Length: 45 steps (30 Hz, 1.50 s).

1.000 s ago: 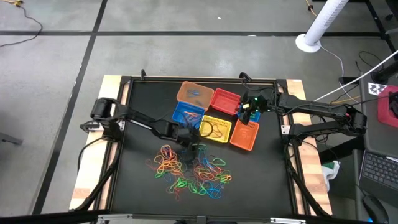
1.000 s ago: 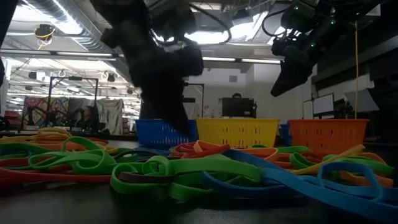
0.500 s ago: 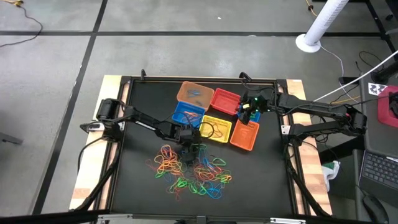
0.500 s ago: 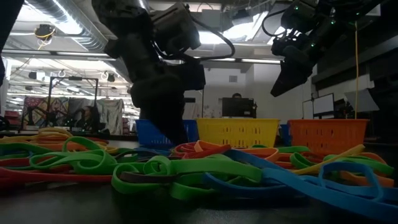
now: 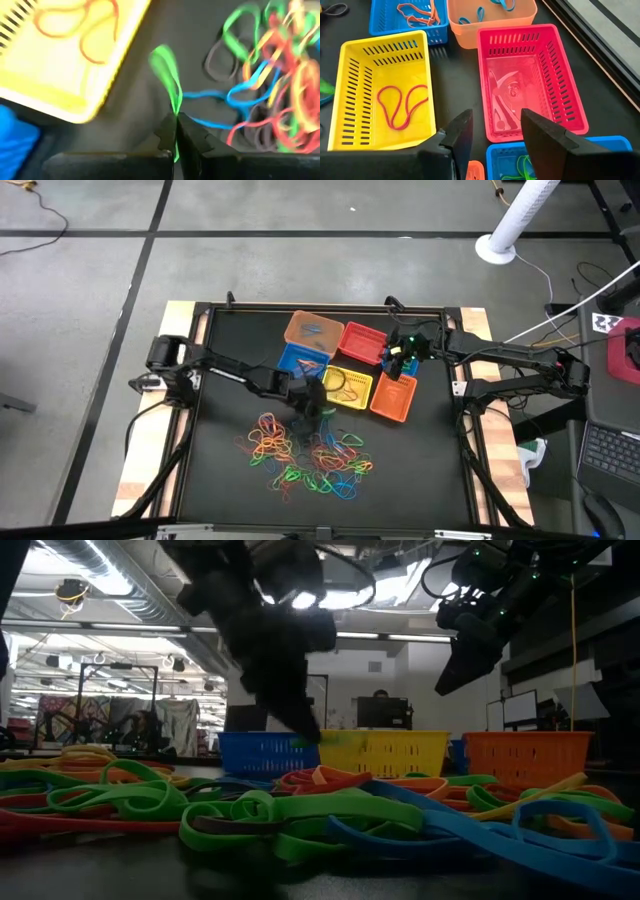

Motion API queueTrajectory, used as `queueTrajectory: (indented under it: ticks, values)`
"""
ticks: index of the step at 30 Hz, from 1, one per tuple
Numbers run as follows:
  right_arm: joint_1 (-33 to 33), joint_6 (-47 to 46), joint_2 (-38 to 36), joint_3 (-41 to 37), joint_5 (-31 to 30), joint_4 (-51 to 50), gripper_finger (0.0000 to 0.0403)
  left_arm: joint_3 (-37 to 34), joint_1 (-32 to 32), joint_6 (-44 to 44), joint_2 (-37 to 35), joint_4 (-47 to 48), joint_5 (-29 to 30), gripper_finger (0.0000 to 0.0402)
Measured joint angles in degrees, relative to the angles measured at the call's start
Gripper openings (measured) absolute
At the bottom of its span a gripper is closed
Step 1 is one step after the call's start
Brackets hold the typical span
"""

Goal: Sort rubber bands into baskets
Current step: Put the green rubber band into the right blue basket

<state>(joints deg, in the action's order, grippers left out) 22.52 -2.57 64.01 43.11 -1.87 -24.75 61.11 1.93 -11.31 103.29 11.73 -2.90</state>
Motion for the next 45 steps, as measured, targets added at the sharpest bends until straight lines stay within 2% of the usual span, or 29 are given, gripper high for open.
queueTrajectory:
  ticks: [2, 9, 13, 20, 28, 45]
  values:
    - [0.0, -0.1, 0.0, 0.0, 1.7, 0.5, 0.0168, 0.4, -0.6, 0.0, -1.1, 0.0, -0.2, 0.0005]
    - [-0.1, 1.3, 0.0, 0.0, 18.3, 7.1, 0.0168, 2.2, -2.9, -0.6, -4.6, -0.5, -0.2, 0.0003]
    - [-0.1, 3.0, 0.0, 0.0, 22.8, 11.0, 0.0168, 4.3, -4.3, -0.8, -5.2, -0.8, -0.2, 0.0003]
    - [-0.1, 3.4, 0.0, 0.0, 24.8, 16.0, 0.0168, 7.5, -6.7, -0.7, -5.2, -2.9, -0.2, 0.0002]
    - [-0.1, 7.9, 0.0, 0.0, 31.4, 17.1, 0.0168, 8.9, -9.2, -0.7, -5.2, -7.6, -0.1, 0.0001]
    - [-0.1, 11.9, 0.0, 0.0, 29.9, 21.3, 0.0168, 9.0, -9.5, 4.3, -5.2, -14.2, -0.1, 0.0002]
